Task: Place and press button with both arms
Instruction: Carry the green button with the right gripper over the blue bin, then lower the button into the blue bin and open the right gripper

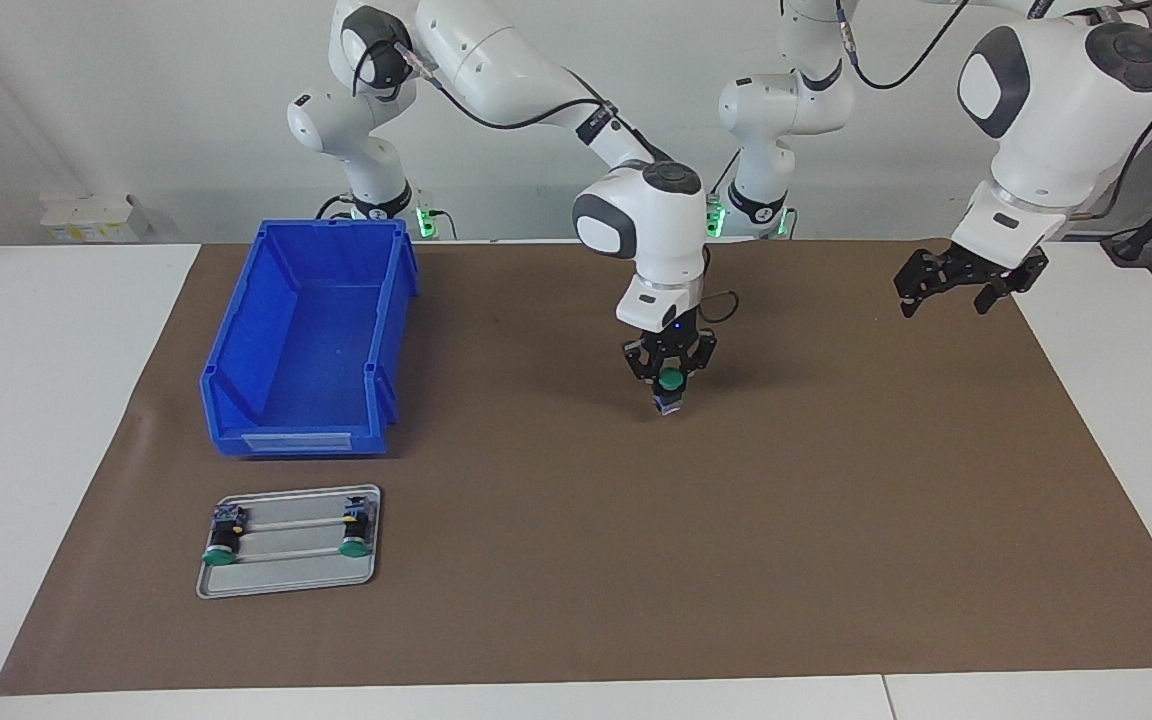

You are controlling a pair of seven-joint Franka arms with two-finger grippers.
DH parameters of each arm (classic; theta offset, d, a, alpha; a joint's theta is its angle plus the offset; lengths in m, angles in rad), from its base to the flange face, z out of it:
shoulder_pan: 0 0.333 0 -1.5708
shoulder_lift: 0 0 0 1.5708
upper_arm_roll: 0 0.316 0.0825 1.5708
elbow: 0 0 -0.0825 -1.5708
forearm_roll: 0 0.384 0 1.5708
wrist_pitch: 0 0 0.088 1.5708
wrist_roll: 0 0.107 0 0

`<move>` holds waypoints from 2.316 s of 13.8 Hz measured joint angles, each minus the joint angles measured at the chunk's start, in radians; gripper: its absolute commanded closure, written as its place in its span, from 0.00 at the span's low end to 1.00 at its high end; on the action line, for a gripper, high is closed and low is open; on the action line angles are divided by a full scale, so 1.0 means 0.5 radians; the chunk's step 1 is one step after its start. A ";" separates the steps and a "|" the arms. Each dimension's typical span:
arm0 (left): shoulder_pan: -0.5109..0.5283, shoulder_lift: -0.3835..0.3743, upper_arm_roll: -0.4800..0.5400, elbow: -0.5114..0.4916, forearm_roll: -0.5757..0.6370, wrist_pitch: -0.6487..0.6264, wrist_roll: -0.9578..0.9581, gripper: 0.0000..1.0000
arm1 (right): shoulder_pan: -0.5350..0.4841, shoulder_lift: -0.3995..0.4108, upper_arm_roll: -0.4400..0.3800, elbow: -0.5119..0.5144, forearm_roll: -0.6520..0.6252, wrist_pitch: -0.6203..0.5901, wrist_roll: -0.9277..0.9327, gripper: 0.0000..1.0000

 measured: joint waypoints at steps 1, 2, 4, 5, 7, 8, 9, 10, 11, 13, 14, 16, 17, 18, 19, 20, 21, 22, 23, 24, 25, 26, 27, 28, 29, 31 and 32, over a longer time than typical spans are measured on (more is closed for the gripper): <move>0.000 -0.001 0.002 0.000 -0.003 0.000 0.003 0.00 | -0.096 -0.067 -0.003 0.000 0.000 -0.047 -0.009 1.00; 0.000 -0.001 0.001 -0.002 -0.006 0.000 0.006 0.00 | -0.201 -0.136 -0.005 -0.003 -0.001 -0.110 -0.031 1.00; 0.000 -0.002 0.000 -0.003 -0.037 0.000 0.007 0.00 | -0.403 -0.252 -0.008 -0.027 -0.001 -0.204 -0.101 1.00; 0.000 -0.002 0.000 -0.003 -0.078 0.000 0.007 0.00 | -0.508 -0.299 -0.010 -0.047 -0.001 -0.234 -0.173 1.00; 0.000 -0.002 0.000 -0.004 -0.129 0.000 0.007 0.00 | -0.733 -0.377 -0.010 -0.085 0.018 -0.329 -0.417 1.00; 0.000 -0.002 0.000 -0.005 -0.135 0.000 0.007 0.00 | -0.851 -0.411 -0.011 -0.103 0.071 -0.383 -0.584 1.00; 0.000 -0.002 0.001 -0.005 -0.137 0.000 0.007 0.00 | -0.966 -0.442 -0.011 -0.127 0.138 -0.421 -0.763 1.00; 0.000 -0.002 0.001 -0.006 -0.139 0.000 0.007 0.00 | -1.083 -0.472 -0.011 -0.167 0.196 -0.437 -0.955 1.00; 0.000 -0.002 0.001 -0.006 -0.139 0.000 0.007 0.00 | -1.192 -0.499 -0.011 -0.218 0.248 -0.443 -1.132 1.00; -0.001 -0.003 -0.002 -0.007 -0.141 0.000 0.007 0.00 | -1.374 -0.554 -0.011 -0.346 0.325 -0.454 -1.396 1.00; -0.002 -0.003 -0.004 -0.007 -0.141 0.000 0.007 0.00 | -1.442 -0.600 -0.011 -0.440 0.353 -0.458 -1.496 1.00; -0.001 -0.003 -0.001 -0.008 -0.141 0.000 0.007 0.00 | -1.506 -0.757 -0.011 -0.696 0.389 -0.462 -1.597 1.00; 0.001 -0.003 0.003 -0.008 -0.141 0.000 0.007 0.00 | -1.510 -0.859 -0.010 -0.842 0.390 -0.464 -1.600 1.00; 0.003 -0.003 0.007 -0.008 -0.141 0.000 0.007 0.00 | -1.509 -0.965 -0.008 -0.991 0.390 -0.464 -1.600 1.00; 0.007 -0.003 0.010 -0.008 -0.141 0.000 0.007 0.00 | -1.510 -1.065 -0.008 -1.143 0.390 -0.446 -1.600 1.00; 0.010 -0.003 0.010 -0.008 -0.141 0.000 0.007 0.00 | -1.511 -1.154 -0.008 -1.296 0.390 -0.383 -1.600 1.00; 0.012 -0.003 0.010 -0.008 -0.141 0.000 0.007 0.00 | -1.514 -1.226 -0.008 -1.447 0.391 -0.282 -1.600 1.00; 0.014 -0.003 0.010 -0.008 -0.141 0.000 0.007 0.00 | -1.516 -1.275 -0.008 -1.582 0.391 -0.162 -1.600 1.00; 0.015 -0.003 0.010 -0.008 -0.141 0.000 0.007 0.00 | -1.518 -1.296 -0.008 -1.696 0.391 -0.024 -1.600 1.00; 0.015 -0.003 0.010 -0.008 -0.141 0.000 0.007 0.00 | -1.522 -1.298 -0.008 -1.775 0.391 0.090 -1.600 1.00; 0.015 -0.003 0.010 -0.008 -0.141 0.000 0.007 0.00 | -1.533 -1.297 -0.008 -1.831 0.391 0.171 -1.601 1.00; 0.015 -0.003 0.010 -0.008 -0.141 0.000 0.007 0.00 | -1.546 -1.297 -0.008 -1.864 0.391 0.209 -1.602 1.00; 0.015 -0.003 0.010 -0.008 -0.141 0.000 0.007 0.00 | -1.561 -1.296 -0.008 -1.883 0.391 0.226 -1.604 1.00; 0.015 -0.003 0.010 -0.008 -0.141 0.000 0.007 0.00 | -1.573 -1.295 -0.008 -1.898 0.391 0.243 -1.606 1.00; 0.015 -0.003 0.010 -0.008 -0.141 0.000 0.007 0.00 | -1.578 -1.293 -0.008 -1.919 0.391 0.271 -1.606 0.87; 0.015 -0.003 0.010 -0.008 -0.141 0.000 0.007 0.00 | -1.579 -1.280 -0.008 -1.960 0.391 0.324 -1.606 0.46; 0.016 -0.003 0.010 -0.008 -0.141 0.000 0.007 0.00 | -1.579 -1.273 -0.008 -1.970 0.391 0.329 -1.606 0.28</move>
